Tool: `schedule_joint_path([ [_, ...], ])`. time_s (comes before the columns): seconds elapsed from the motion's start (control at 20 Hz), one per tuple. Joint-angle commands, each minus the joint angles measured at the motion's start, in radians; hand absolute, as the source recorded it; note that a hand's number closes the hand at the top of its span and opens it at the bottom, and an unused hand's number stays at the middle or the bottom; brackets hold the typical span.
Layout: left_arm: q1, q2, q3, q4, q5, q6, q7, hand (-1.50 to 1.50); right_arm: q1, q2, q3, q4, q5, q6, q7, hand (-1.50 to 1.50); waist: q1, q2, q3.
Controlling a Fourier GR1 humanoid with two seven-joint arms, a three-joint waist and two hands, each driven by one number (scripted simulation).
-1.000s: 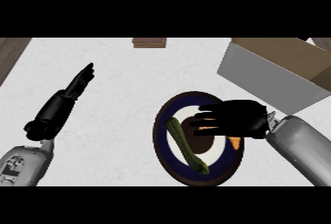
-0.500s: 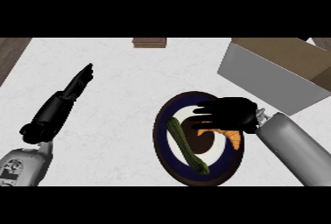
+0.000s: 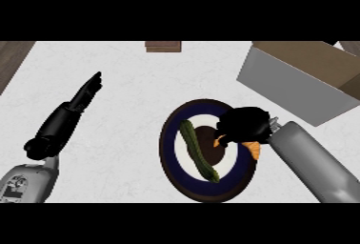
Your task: Pick the croissant from the plate and place it in the cardboard box
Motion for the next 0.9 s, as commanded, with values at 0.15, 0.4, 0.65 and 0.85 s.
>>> schedule_joint_path([
  [0.15, -0.009, -0.024, 0.010, -0.022, -0.018, -0.016, 0.037, 0.00, 0.033, 0.057, -0.037, 0.011, 0.005, -0.109, -0.101, 1.50, -0.005, 0.002, 0.001],
  [0.4, 0.004, -0.005, 0.031, 0.003, -0.007, -0.024, 0.001, 0.00, 0.029, 0.241, -0.210, 0.079, -0.070, 0.102, 0.339, 1.50, -0.004, 0.000, -0.001],
  [0.65, -0.013, -0.024, 0.015, 0.018, -0.015, -0.021, 0.002, 0.00, 0.025, 0.398, -0.291, 0.042, -0.130, 0.093, 0.722, 1.50, 0.003, 0.001, 0.000],
  [0.85, -0.044, -0.025, 0.025, 0.035, -0.017, -0.025, 0.028, 0.00, -0.014, 0.403, -0.198, -0.117, -0.219, 0.018, 0.897, 1.50, 0.000, -0.002, 0.001],
])
